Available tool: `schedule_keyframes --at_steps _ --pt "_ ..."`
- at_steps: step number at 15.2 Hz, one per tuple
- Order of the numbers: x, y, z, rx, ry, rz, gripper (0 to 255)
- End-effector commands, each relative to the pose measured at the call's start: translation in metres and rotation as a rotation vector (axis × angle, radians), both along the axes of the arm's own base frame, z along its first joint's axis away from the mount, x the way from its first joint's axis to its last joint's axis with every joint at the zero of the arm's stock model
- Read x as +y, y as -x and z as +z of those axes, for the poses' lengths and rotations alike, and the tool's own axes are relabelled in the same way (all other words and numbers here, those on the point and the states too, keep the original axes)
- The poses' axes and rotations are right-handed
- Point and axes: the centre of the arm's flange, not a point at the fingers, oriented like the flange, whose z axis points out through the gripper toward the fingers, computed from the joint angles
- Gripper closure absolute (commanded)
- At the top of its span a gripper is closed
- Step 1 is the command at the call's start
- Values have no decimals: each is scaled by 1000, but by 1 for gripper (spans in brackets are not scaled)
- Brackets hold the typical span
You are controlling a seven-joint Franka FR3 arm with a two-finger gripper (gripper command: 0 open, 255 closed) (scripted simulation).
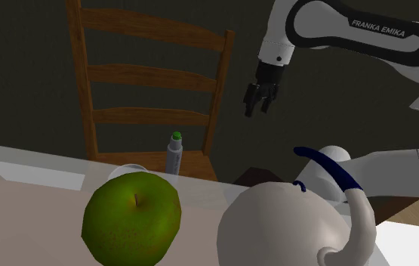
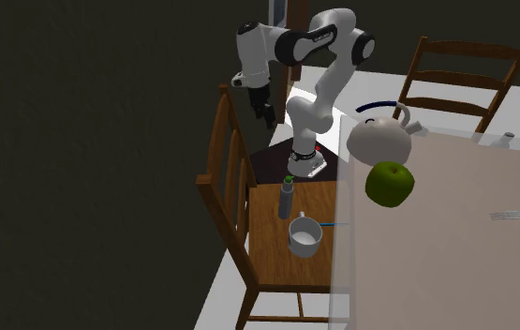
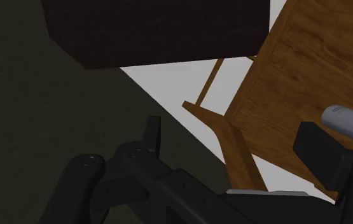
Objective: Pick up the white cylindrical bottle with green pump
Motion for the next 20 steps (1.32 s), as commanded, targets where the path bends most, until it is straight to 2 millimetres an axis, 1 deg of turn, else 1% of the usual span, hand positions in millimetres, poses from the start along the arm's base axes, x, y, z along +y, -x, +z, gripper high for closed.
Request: schedule_keyframes --at_steps 1,11,20 --pt "0 0 0 0 0 0 0" --pt "121 -39 -11 -55 -22 99 0" --pt "233 -65 -17 -105 -42 188 0"
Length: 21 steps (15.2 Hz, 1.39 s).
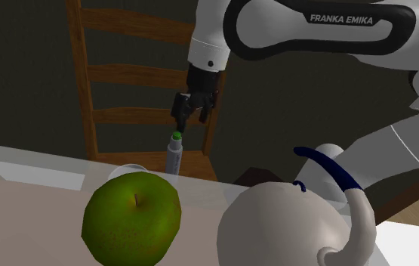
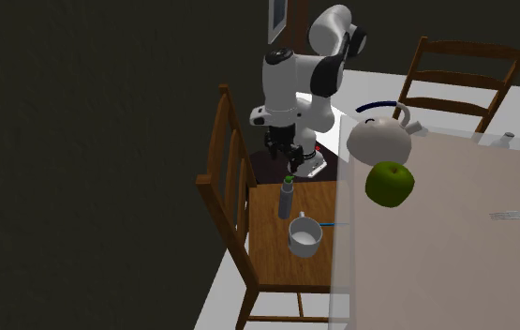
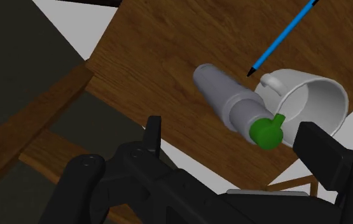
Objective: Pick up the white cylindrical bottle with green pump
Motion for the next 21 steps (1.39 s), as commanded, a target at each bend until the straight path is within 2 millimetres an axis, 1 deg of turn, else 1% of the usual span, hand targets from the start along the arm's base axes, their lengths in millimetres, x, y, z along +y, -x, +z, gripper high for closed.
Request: schedule_keyframes --at_steps 1,2,9,11,12,21 --pt "27 -4 -2 -11 -6 20 0" --pt "36 -5 -2 -15 -8 27 0" --pt "36 -5 -39 -15 -8 27 0" --pt "36 -5 -42 -15 -8 27 0" --pt "36 -5 -42 -15 -8 27 255" --pt "36 -5 -42 -15 -8 27 255"
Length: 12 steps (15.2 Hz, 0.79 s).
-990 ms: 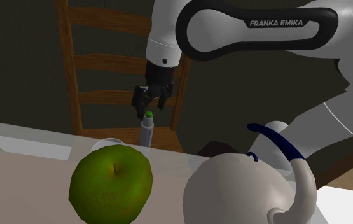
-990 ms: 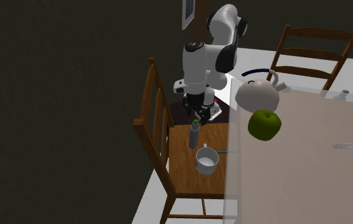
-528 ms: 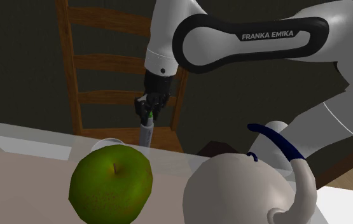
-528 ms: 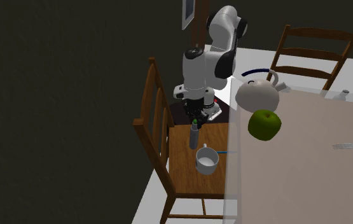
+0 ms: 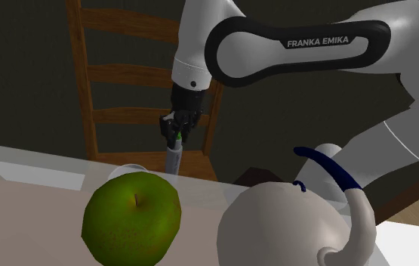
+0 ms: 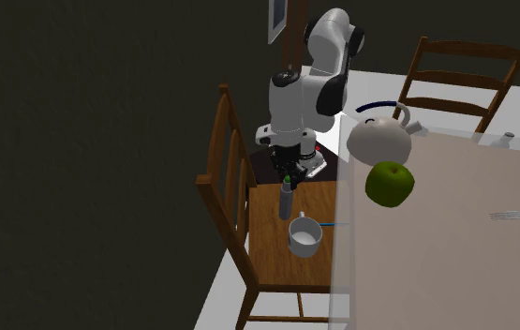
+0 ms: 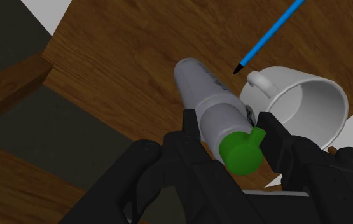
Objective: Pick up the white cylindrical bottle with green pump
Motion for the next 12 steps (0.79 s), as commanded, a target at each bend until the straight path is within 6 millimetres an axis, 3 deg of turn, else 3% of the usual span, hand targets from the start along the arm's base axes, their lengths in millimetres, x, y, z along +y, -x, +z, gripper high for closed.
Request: schedule_keyframes --at_steps 1,12 --pt "0 0 4 3 1 0 255" --pt "0 0 62 3 1 0 255"
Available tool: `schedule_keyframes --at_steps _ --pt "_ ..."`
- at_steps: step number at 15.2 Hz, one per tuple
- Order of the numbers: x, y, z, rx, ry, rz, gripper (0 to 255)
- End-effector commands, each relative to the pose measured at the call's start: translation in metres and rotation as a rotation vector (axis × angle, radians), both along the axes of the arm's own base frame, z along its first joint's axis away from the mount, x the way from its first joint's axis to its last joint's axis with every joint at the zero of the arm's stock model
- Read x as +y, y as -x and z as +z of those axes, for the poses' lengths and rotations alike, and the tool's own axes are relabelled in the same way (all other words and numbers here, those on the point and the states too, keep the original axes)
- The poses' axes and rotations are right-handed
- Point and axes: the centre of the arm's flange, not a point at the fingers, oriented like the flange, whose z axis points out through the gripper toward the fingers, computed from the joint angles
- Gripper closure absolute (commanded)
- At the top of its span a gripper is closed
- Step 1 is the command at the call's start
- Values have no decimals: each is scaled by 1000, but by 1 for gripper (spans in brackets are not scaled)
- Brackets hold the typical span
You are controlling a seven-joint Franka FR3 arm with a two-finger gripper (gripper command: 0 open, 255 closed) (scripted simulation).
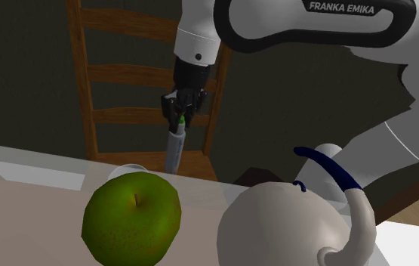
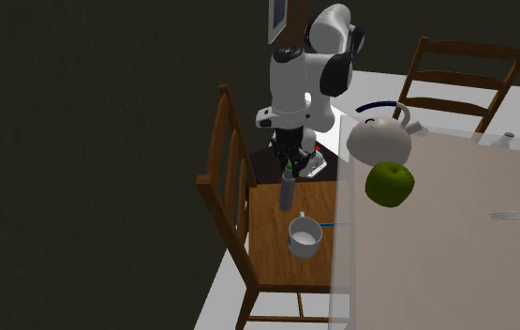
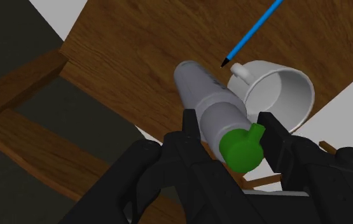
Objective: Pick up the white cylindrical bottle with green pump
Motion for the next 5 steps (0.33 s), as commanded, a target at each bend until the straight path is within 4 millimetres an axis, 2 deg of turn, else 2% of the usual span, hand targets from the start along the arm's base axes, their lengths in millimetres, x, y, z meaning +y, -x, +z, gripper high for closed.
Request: schedule_keyframes --at_steps 1,3,5 --pt "-1 0 12 0 0 0 255" --pt "-1 0 22 0 0 0 255" --pt "-1 0 23 0 0 0 255"
